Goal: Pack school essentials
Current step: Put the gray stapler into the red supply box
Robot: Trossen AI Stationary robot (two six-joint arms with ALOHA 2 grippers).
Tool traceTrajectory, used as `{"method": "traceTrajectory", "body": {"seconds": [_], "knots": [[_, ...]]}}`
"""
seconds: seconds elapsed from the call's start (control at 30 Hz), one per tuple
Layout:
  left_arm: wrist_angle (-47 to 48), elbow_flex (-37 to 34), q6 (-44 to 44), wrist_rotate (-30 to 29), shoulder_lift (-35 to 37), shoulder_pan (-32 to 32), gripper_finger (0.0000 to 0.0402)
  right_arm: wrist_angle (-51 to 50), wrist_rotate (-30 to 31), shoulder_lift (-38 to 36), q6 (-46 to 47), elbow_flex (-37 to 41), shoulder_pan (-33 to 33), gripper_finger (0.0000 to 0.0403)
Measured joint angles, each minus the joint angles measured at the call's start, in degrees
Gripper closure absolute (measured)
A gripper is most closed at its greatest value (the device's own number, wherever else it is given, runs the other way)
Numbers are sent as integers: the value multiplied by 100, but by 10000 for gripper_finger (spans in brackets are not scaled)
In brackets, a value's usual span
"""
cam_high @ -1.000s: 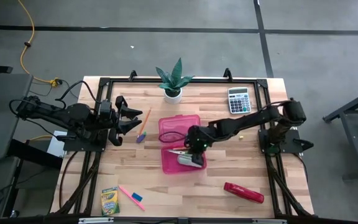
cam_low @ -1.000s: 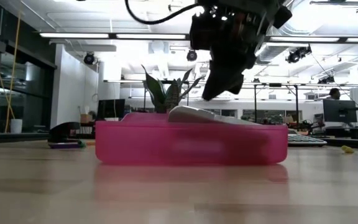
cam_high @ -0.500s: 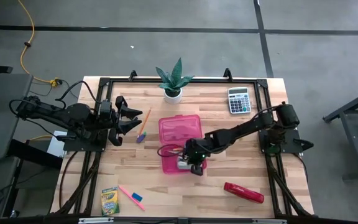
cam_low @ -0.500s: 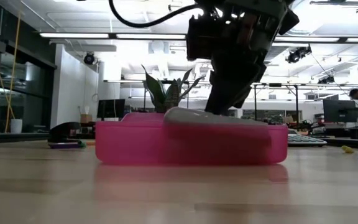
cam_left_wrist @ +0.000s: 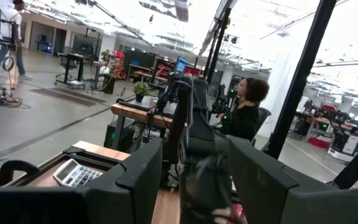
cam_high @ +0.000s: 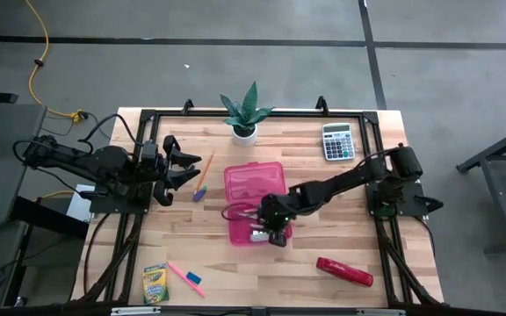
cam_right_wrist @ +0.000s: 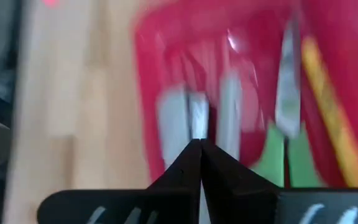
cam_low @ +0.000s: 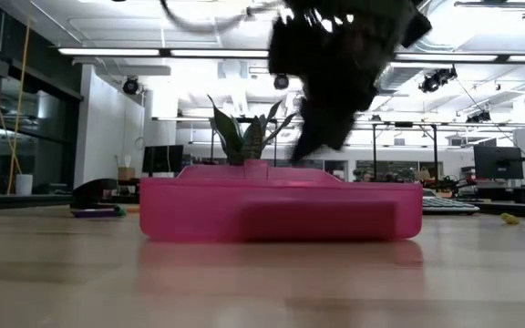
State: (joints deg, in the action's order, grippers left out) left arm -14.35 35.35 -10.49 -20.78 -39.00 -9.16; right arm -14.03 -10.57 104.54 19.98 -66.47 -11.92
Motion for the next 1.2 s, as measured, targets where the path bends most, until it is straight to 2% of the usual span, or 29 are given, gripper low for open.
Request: {"method": "traceTrajectory", "body": {"seconds": [0.13, 0.37, 0.6, 0.97, 1.2], "knots": [[2, 0, 16, 0, -27, 1, 229, 59, -40, 150, -363, -343, 14, 403], [-2, 0, 16, 0, -52, -1, 229, 97, 0, 1059, -330, -1170, 120, 403], [0, 0, 16, 0, -59, 1, 229, -371, -504, 1767, -388, -1845, 127, 403], [0, 0, 16, 0, -59, 1, 229, -1350, -535, 1751, -736, -1965, 142, 403], [4, 0, 19, 0, -59, -1, 229, -1631, -468, 1706, -856, -1998, 144, 403]]}}
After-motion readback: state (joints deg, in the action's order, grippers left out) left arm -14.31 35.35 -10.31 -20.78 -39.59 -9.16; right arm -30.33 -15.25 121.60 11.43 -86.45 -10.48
